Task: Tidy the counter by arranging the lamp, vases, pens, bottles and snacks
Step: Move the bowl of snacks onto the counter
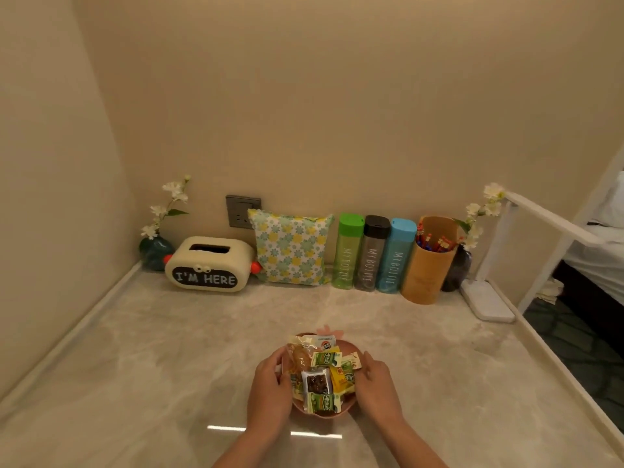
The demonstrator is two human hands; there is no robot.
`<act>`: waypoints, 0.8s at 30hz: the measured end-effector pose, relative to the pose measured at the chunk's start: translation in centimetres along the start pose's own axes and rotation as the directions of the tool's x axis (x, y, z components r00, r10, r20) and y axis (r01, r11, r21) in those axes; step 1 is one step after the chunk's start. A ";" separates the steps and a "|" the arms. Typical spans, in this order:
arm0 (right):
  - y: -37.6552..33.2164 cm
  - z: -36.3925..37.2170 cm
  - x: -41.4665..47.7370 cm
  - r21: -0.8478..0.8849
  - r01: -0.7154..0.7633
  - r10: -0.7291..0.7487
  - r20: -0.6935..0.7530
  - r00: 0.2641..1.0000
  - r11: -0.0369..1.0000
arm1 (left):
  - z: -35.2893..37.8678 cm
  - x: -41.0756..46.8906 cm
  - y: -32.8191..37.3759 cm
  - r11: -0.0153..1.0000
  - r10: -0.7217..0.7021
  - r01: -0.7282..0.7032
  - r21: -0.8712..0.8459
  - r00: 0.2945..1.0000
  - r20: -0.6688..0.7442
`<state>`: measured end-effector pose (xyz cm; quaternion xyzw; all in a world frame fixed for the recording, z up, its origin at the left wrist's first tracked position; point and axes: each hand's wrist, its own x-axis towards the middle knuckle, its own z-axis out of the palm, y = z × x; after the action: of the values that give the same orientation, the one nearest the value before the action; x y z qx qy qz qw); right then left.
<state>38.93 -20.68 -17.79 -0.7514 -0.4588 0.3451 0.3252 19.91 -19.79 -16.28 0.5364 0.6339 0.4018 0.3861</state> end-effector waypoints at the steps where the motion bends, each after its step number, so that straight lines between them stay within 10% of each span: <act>1: -1.4 0.7 0.2 0.005 0.017 -0.017 0.024 1.000 1.000 | -0.8 0.6 -0.2 1.000 -0.014 0.014 0.001 0.999 -0.033; 24: -19.1 21.4 5.6 0.111 0.337 -0.347 0.480 0.806 0.935 | -20.6 10.2 -6.1 0.986 -0.151 0.168 -0.015 0.833 -0.532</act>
<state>14.44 -4.91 -15.45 -0.5404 -0.6503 0.4653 0.2620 -2.60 -12.27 -14.75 0.3558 0.7646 0.4906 0.2194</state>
